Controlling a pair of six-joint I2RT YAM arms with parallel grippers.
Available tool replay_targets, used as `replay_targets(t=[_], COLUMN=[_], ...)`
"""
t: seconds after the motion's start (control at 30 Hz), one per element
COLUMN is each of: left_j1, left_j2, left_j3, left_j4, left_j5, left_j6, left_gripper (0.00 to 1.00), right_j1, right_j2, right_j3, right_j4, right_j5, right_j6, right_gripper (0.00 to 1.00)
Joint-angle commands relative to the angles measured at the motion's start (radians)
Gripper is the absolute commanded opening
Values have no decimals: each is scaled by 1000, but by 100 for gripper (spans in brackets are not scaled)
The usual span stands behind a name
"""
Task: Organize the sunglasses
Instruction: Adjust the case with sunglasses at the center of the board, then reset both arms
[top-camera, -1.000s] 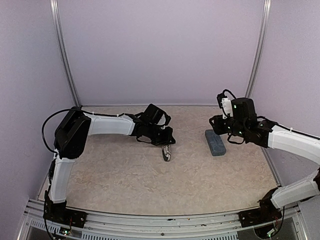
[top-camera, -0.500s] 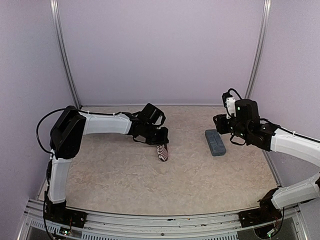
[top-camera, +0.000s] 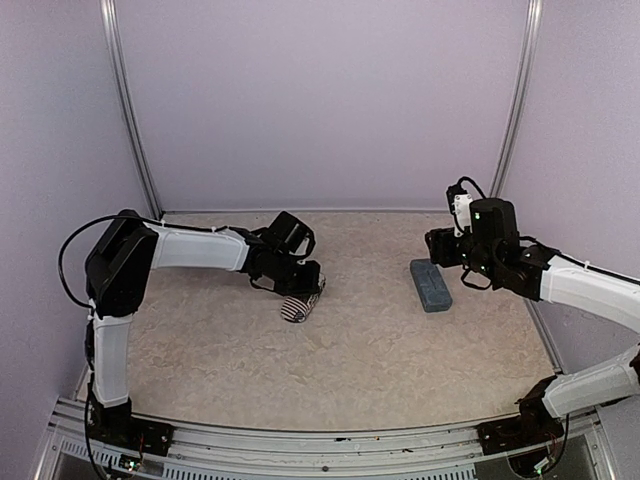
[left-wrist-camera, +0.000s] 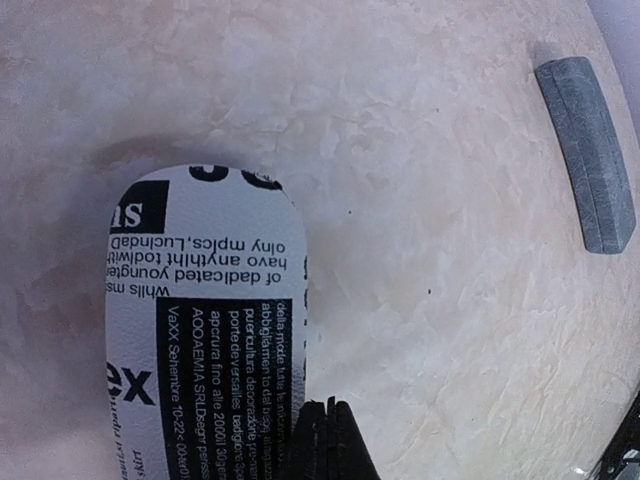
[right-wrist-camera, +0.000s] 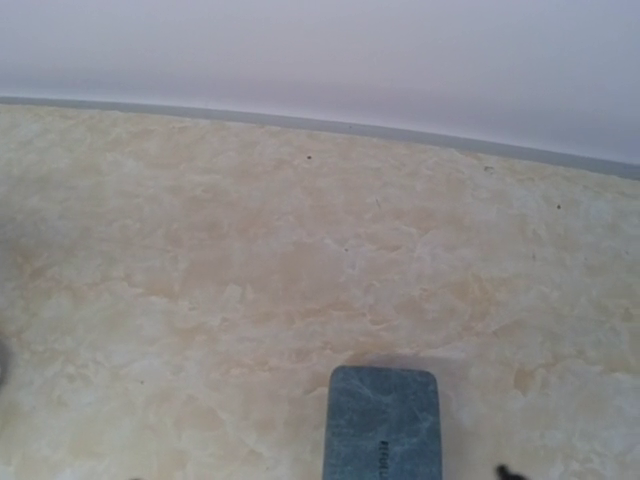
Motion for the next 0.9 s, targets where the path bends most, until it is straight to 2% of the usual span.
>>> replay_targets(t=[0.0, 0.13, 0.23, 0.3, 0.37, 0.4, 0.47, 0.63, 0.87], left_j1=[24, 43, 56, 66, 77, 80, 87, 92, 99], left_j2=[-97, -183, -253, -301, -350, -378, -430, -569, -798], left_j3=[-22, -29, -30, -33, -38, -41, -49, -81, -173], left_j4=[17, 13, -9, -27, -42, -50, -59, -75, -55], left_j5=[9, 4, -21, -46, -66, -79, -101, -169, -275], left_j6=[20, 32, 54, 67, 82, 90, 102, 132, 157], left_gripper=[1, 28, 46, 59, 67, 74, 96, 99, 99], right_j1=[-23, -39, -55, -68, -79, -84, -88, -115, -226], right_j2=[5, 3, 3, 3, 6, 7, 10, -7, -64], right_j3=[27, 29, 28, 29, 23, 22, 18, -46, -167], right_j4=[-13, -15, -14, -8, 5, 12, 29, 147, 315], right_j5=[21, 46, 54, 52, 52, 56, 70, 99, -45], right_j6=[-17, -53, -78, -104, -137, -154, -197, -333, -424], right_gripper=[78, 92, 99, 100, 100, 100, 100, 100, 100])
